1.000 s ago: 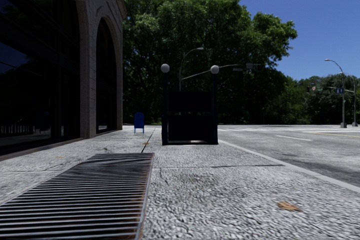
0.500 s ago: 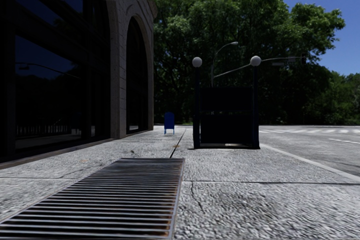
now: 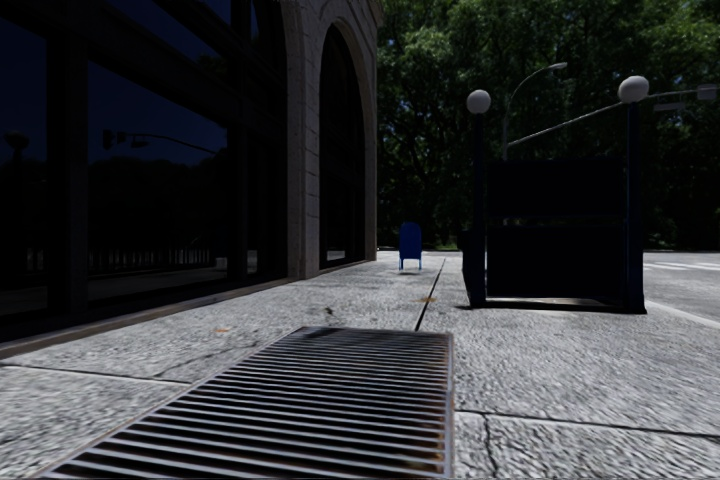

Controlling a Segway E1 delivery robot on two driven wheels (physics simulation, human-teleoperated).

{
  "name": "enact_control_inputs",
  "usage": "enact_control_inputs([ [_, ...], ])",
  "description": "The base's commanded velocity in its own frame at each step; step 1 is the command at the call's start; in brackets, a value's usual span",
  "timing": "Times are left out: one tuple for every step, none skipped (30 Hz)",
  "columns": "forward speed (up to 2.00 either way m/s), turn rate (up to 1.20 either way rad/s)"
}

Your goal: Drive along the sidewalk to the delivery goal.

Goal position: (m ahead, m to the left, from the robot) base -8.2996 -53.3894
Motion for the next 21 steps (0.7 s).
enact_control_inputs([
  [1.35, 0.47],
  [1.35, 0.47],
  [1.35, 0.47],
  [1.35, 0.47],
  [1.35, 0.47],
  [1.35, 0.47],
  [1.35, 0.47],
  [1.35, 0.47],
  [1.35, 0.47],
  [1.35, 0.48],
  [1.35, 0.48],
  [1.35, 0.48],
  [1.35, 0.48],
  [1.35, 0.00],
  [1.35, 0.00],
  [1.35, 0.00],
  [1.35, 0.00],
  [1.35, 0.00],
  [1.35, 0.00],
  [1.35, 0.00],
  [1.35, 0.00],
])
